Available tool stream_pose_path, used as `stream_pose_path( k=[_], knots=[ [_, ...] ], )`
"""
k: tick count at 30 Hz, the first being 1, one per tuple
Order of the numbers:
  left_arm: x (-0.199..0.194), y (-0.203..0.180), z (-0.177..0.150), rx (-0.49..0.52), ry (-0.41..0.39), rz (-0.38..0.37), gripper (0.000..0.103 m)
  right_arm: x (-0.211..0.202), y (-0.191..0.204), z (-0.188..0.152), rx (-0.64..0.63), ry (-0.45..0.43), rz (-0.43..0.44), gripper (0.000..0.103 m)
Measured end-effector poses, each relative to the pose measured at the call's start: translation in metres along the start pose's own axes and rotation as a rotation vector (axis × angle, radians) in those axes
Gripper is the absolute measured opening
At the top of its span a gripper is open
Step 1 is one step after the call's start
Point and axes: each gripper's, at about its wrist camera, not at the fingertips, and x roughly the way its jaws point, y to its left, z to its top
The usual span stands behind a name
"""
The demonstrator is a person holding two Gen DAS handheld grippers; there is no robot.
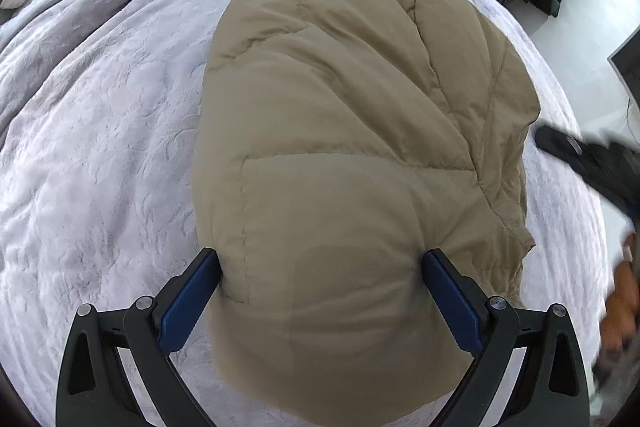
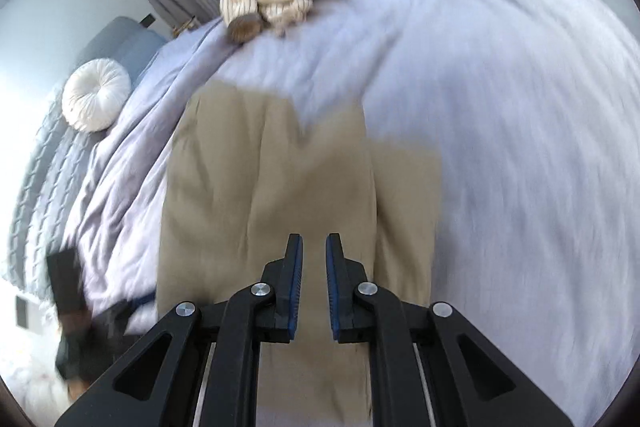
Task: Fold large clothes
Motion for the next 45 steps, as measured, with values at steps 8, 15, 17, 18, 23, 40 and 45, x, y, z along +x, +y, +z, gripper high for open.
stream_pose_path(
  k=[8,15,17,18,23,40,45],
  knots=[
    [-0.001,-0.011,0.001,0.03,0.002,0.039,0.1,0.09,-0.041,0.012,0.085,0.136,-0.154,0.011],
    [0.0,-0.018,0.002,0.044,0.011,0.062,0.1,0.104,-0.047,0.006,0.073,0.152,-0.155,0.01],
    [0.0,-0.016,0.002,0.038,0.02,0.062,0.1,0.101,-0.05,0.006,0.098,0.155,-0.142,0.011],
    [0.001,-0.014,0.002,0.034,0.023,0.061,0.1,0.1,-0.05,0.004,0.107,0.16,-0.139,0.011],
    [0.003,-0.007,0.002,0.019,0.031,0.056,0.1,0.079,-0.043,0.003,0.092,0.171,-0.144,0.015],
    [-0.003,0.0,0.003,0.01,0.042,0.032,0.1,-0.027,0.006,-0.083,0.047,0.142,-0.131,0.015],
    [-0.02,0.0,-0.005,0.024,0.044,0.033,0.1,-0.034,0.007,-0.093,0.091,0.172,-0.119,0.015]
  ],
)
